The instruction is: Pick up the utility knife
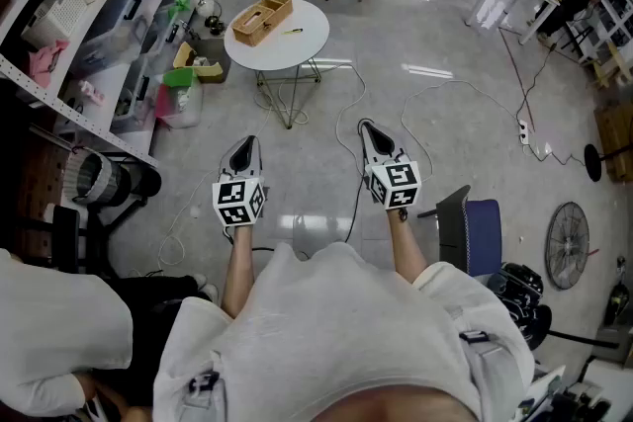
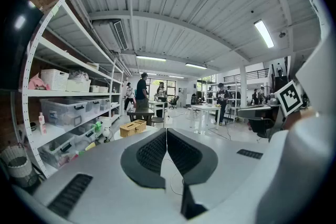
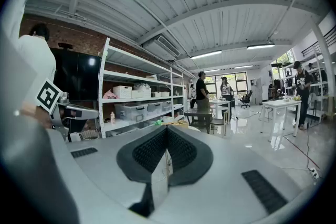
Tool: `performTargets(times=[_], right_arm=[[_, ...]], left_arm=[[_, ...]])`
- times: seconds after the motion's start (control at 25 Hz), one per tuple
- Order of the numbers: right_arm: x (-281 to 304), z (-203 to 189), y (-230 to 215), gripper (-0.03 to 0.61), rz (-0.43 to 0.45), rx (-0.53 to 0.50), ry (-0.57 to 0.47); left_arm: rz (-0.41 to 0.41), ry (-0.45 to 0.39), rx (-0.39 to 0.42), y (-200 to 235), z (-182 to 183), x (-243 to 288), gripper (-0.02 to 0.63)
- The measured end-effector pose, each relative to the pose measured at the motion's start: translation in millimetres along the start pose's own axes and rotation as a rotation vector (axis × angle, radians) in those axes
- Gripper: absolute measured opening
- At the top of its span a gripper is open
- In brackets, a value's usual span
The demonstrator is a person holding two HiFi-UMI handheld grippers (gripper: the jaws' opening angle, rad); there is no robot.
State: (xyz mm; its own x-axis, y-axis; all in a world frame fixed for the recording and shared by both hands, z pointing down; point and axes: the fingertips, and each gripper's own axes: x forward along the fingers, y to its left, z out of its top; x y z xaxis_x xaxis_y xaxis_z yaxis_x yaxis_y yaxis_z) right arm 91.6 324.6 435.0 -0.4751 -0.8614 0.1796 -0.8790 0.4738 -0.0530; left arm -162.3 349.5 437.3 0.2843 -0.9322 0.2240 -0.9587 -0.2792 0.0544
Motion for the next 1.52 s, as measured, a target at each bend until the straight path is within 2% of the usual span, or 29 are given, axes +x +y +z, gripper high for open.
performTargets(times=[0.4,0.76,1.32,1.52], right_arm=[[0.2,-6.2,-1.6,0.031,0.001,-0.006,0.016],[-7.1,-16.4,-11.5,0.031,0.020,0.010,0.022],[-7.0,-31.9,-45.4,0.031,0.086,0.019,0.046],[1.2,-40.7,-57.8,0.031,0.084,0.038,0.056]], left_arm=[[-0.016,0.011,0.010,-4.6,-0.1,3.2,0.022],[-0.038,0.021,0.008,-26.1,-3.0,10.4,0.023],[-0.005,0.036,0.010,-64.7,-6.8,33.5,0.021],[-0.003,0.046,0.012,-68.7,-9.9,44.3,0.022]])
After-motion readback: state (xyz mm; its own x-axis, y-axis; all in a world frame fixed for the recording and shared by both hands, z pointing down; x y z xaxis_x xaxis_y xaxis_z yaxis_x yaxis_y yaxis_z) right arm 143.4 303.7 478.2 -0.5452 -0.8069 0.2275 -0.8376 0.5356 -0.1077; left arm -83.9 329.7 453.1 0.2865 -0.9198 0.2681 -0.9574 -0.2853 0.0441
